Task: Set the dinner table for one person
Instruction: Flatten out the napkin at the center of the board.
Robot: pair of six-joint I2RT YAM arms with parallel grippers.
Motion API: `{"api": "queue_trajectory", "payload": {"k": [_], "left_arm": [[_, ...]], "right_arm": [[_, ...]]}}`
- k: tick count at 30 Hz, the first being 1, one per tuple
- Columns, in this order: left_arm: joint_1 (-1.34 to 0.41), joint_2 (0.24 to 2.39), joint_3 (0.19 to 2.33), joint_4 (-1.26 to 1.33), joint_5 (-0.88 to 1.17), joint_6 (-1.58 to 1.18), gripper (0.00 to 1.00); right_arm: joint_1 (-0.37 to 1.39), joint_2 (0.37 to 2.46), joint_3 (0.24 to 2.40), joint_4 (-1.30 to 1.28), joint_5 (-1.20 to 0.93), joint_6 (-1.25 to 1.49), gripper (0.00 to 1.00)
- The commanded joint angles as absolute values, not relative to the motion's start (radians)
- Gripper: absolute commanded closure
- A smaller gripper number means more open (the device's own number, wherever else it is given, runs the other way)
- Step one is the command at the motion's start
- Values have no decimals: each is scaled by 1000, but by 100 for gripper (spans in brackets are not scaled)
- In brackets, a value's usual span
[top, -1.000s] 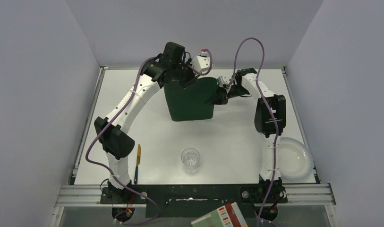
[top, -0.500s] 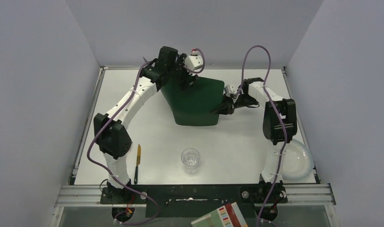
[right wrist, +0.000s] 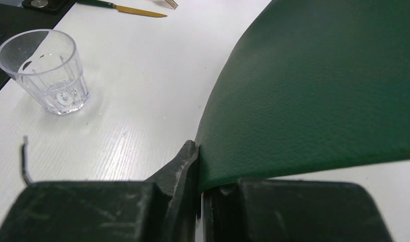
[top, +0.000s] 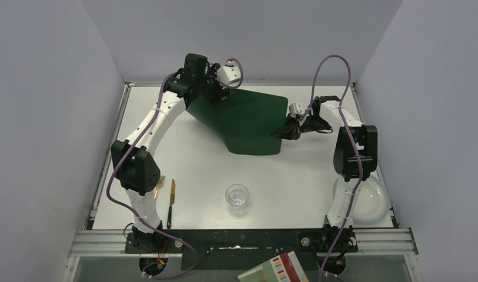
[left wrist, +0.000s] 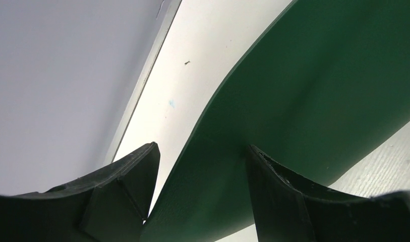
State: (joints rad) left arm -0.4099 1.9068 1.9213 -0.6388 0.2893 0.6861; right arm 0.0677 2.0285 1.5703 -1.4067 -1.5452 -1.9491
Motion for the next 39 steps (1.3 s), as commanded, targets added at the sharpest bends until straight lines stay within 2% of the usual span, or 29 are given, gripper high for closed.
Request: {"api": "queue_trajectory", "payload": {"k": [1, 10, 12, 16, 17, 21, 22, 23, 24, 26, 29, 30, 31, 33, 34, 36, 39], "left_arm": [[-318, 1903, 1953, -655, 146, 783, 39], [-219, 1879, 1929, -634, 141, 824, 41], [-195, 1885, 1932, -638, 144, 829, 51], [-164, 1899, 1938, -648, 143, 829, 87], [-158, 1902, 1934, -648, 143, 829, 99], [-135, 1909, 1927, -645, 159, 801, 100], [-128, 1911, 1928, -640, 179, 775, 91], [-117, 1915, 1929, -635, 206, 740, 72], [-95, 1916, 1926, -626, 253, 681, 58], [-30, 1914, 1903, -575, 426, 516, 43], [133, 1902, 1727, -273, 879, 104, 37], [183, 1892, 1608, 9, 1020, -125, 32], [218, 1886, 1443, 424, 1105, -410, 29], [248, 1936, 1189, 1235, 1154, -960, 27], [250, 1984, 1151, 1473, 1174, -1153, 26], [249, 2097, 1176, 1755, 1182, -1461, 26], [243, 2152, 1186, 1798, 1180, -1484, 31]], "right_arm": [[17, 1930, 1578, -1429, -1572, -1983, 100], [-19, 1903, 1561, -1430, -1542, -1993, 100], [-22, 1900, 1559, -1430, -1540, -1994, 100], [-30, 1902, 1559, -1430, -1554, -1998, 100], [-30, 1902, 1559, -1430, -1557, -1999, 100], [-34, 1904, 1563, -1430, -1565, -2002, 100], [-35, 1904, 1563, -1430, -1566, -2002, 100], [-36, 1904, 1563, -1430, -1568, -2003, 100], [-37, 1906, 1563, -1430, -1569, -2003, 100], [-39, 1908, 1562, -1429, -1573, -2003, 100], [-42, 1909, 1557, -1429, -1584, -2008, 100], [-44, 1910, 1556, -1429, -1587, -2010, 100], [-46, 1910, 1554, -1431, -1590, -2011, 100], [-47, 1911, 1552, -1430, -1596, -2013, 100], [-47, 1911, 1552, -1430, -1599, -2011, 100], [-48, 1914, 1555, -1430, -1605, -2008, 100], [-49, 1920, 1561, -1429, -1614, -2001, 100]]}}
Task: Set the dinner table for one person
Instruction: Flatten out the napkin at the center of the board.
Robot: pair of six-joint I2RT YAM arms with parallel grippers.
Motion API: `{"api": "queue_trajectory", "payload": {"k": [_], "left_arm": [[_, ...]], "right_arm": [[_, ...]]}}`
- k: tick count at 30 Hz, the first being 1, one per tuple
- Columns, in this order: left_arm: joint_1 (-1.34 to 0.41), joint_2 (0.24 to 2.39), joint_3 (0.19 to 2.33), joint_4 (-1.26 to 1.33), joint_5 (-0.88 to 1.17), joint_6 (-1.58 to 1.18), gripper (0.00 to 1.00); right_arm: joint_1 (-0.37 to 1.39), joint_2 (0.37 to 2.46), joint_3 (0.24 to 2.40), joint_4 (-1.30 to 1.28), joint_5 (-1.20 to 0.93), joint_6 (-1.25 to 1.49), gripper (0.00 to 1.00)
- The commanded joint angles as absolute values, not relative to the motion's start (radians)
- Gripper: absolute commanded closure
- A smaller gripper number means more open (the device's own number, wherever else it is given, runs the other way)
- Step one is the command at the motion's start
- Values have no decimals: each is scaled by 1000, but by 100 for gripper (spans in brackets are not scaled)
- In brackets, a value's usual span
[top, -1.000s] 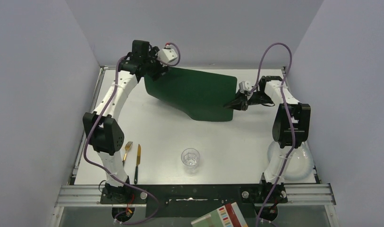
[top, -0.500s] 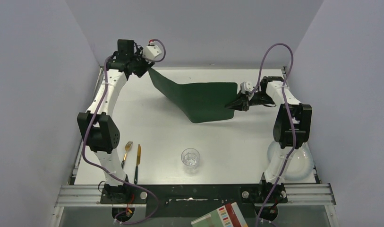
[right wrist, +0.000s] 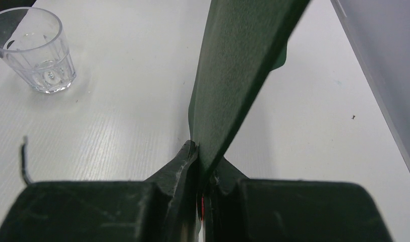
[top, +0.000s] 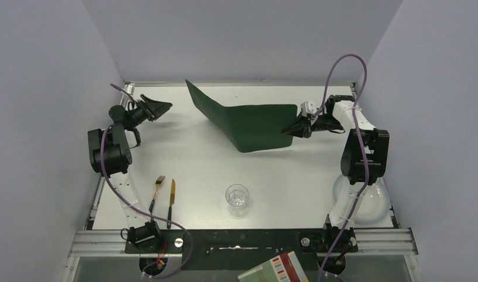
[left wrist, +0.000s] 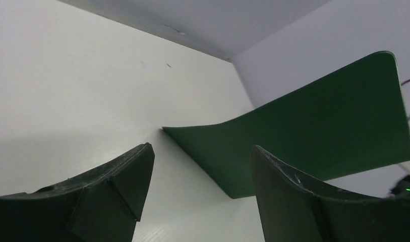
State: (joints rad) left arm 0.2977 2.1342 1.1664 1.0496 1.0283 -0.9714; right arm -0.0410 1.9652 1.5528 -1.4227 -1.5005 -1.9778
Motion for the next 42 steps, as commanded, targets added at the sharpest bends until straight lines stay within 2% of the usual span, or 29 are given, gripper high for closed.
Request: {"api": "queue_trajectory", "payload": {"k": [1, 4, 15, 21, 25, 30, 33, 36, 40, 42], "left_arm": [[238, 2153, 1185, 1798, 1180, -1468, 33], [209, 2174, 1218, 1795, 1191, -1481, 37], [68, 2271, 1407, 1800, 1325, -1443, 32], [102, 2328, 1505, 1802, 1394, -1380, 30], [159, 2330, 1512, 1787, 1398, -1372, 42], [251, 2347, 1536, 1759, 1422, -1442, 43], [312, 2347, 1630, 1798, 1434, -1605, 51], [336, 2293, 1734, 1805, 1511, -1711, 54], [338, 2296, 2074, 1801, 1639, -1968, 60], [350, 2209, 2126, 1786, 1644, -1935, 55]], "right_arm": [[-48, 1923, 1564, -1430, -1616, -1996, 100], [-48, 1930, 1571, -1430, -1618, -1984, 100], [-46, 1943, 1582, -1431, -1618, -1952, 100], [-46, 1944, 1578, -1430, -1615, -1947, 100], [-42, 1945, 1580, -1431, -1613, -1943, 100], [-34, 1954, 1587, -1431, -1612, -1942, 100], [-27, 1958, 1591, -1430, -1616, -1946, 100], [-16, 1962, 1599, -1431, -1621, -1948, 100], [0, 1966, 1615, -1430, -1636, -1949, 100], [8, 1968, 1623, -1431, -1642, -1945, 100]]}}
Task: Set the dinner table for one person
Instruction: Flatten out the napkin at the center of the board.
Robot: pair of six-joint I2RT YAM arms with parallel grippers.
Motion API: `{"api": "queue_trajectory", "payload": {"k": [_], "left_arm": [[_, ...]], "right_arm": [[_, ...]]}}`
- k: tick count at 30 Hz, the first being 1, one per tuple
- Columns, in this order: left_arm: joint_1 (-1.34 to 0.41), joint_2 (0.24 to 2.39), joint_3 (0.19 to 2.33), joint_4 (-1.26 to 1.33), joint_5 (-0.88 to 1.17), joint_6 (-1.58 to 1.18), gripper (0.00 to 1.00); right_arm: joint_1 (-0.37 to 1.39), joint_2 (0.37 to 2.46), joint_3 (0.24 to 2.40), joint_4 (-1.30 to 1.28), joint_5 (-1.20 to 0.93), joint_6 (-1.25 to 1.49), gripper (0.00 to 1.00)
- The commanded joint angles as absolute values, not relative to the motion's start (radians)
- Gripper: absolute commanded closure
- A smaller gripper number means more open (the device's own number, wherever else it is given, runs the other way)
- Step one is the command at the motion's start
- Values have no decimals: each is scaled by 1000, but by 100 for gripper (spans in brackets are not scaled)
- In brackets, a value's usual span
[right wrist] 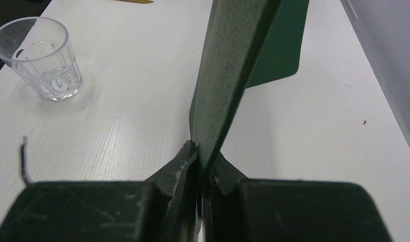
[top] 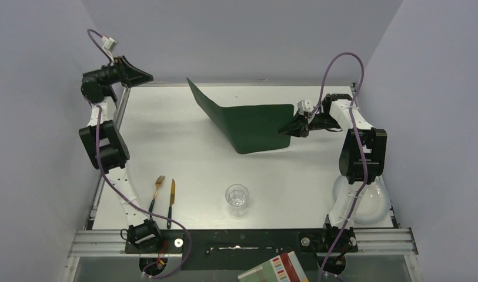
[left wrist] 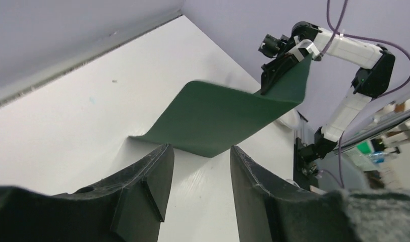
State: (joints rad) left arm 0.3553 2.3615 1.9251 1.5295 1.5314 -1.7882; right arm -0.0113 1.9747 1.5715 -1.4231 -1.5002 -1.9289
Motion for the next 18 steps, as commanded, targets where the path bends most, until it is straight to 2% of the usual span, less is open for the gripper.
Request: {"api": "queue_trajectory", "payload": {"k": [1, 7, 9, 11, 13, 15, 17, 18], "left_arm": [[350, 2169, 2155, 1778, 1643, -1940, 53], [355, 1928, 2260, 1804, 1634, -1879, 54], [385, 1895, 2305, 1805, 1597, -1869, 39], [444, 1879, 2330, 1757, 1546, -1773, 36], [515, 1853, 2322, 1592, 1488, -1514, 36], [610, 1804, 2297, 1208, 1360, -1125, 33], [690, 1729, 2256, 800, 1178, -762, 25], [700, 1679, 2204, 682, 1102, -629, 20]], "right_arm": [[13, 1968, 1626, -1431, -1643, -1945, 100], [42, 1960, 1621, -1430, -1644, -1949, 100], [48, 1955, 1613, -1431, -1647, -1955, 100], [52, 1950, 1607, -1431, -1651, -1954, 100], [58, 1946, 1606, -1431, -1646, -1950, 100], [65, 1937, 1605, -1431, -1639, -1949, 100], [70, 1928, 1600, -1430, -1639, -1950, 100], [71, 1925, 1596, -1430, -1640, -1951, 100]]}}
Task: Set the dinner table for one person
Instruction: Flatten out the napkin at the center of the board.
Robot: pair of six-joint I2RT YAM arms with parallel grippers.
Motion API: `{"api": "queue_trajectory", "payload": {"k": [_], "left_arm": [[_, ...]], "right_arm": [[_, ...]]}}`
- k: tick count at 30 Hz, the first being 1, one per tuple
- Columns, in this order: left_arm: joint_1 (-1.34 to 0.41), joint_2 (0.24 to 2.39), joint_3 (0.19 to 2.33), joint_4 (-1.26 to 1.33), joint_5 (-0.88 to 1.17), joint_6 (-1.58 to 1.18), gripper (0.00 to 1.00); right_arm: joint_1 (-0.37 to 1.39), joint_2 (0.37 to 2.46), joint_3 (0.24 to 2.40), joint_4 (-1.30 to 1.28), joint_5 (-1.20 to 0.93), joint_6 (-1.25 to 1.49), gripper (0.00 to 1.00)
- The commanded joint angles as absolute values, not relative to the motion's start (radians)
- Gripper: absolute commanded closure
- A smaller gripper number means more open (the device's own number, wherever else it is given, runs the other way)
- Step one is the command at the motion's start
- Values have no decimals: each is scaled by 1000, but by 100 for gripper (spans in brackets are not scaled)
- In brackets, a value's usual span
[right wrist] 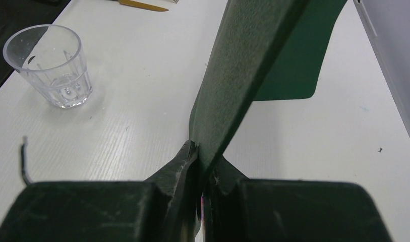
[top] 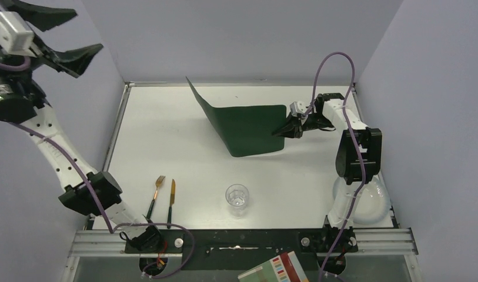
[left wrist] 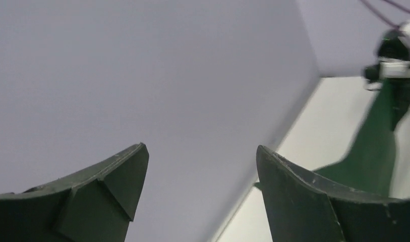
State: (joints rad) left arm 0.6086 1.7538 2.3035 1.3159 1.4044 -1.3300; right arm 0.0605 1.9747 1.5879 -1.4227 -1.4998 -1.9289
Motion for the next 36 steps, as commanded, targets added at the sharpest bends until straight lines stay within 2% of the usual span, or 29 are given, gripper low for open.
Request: {"api": "queue_trajectory", "payload": {"k": [1, 3, 5, 8, 11, 12, 13, 15, 19, 22, 23, 24, 29, 33, 36], "left_arm": [[678, 1616, 2141, 629, 877, -273, 11], [606, 1568, 2055, 601, 659, -24, 9], [542, 1550, 2032, 568, 428, 59, 10], [446, 1490, 1939, 440, 161, 148, 19], [376, 1438, 1727, 223, 1, 131, 27], [354, 1418, 1611, 213, -16, 103, 30], [349, 1397, 1482, 241, -8, 58, 41], [331, 1371, 1248, 311, 28, -31, 79], [274, 1407, 952, 439, 28, -31, 79], [227, 1474, 878, 503, 28, -31, 79], [215, 1501, 880, 517, 120, -159, 97], [212, 1533, 888, 534, 192, -224, 100], [233, 1770, 1082, 639, 672, -373, 100], [251, 1951, 1197, 903, 938, -580, 100], [242, 2095, 1275, 1208, 1074, -809, 100]], "right_arm": [[74, 1920, 1593, -1430, -1640, -1950, 100], [78, 1912, 1585, -1430, -1639, -1950, 100], [86, 1902, 1578, -1430, -1635, -1952, 100], [90, 1891, 1565, -1430, -1637, -1957, 100], [87, 1883, 1547, -1430, -1637, -1966, 100], [87, 1881, 1543, -1430, -1635, -1965, 100], [87, 1881, 1539, -1430, -1633, -1964, 100], [90, 1879, 1537, -1431, -1624, -1955, 100], [89, 1871, 1536, -1430, -1599, -1934, 100], [89, 1870, 1538, -1429, -1582, -1921, 100], [89, 1872, 1541, -1429, -1577, -1917, 100], [89, 1874, 1544, -1430, -1575, -1914, 100], [90, 1881, 1543, -1430, -1568, -1898, 100], [89, 1874, 1528, -1430, -1577, -1885, 100], [90, 1868, 1521, -1430, -1578, -1885, 100]]}}
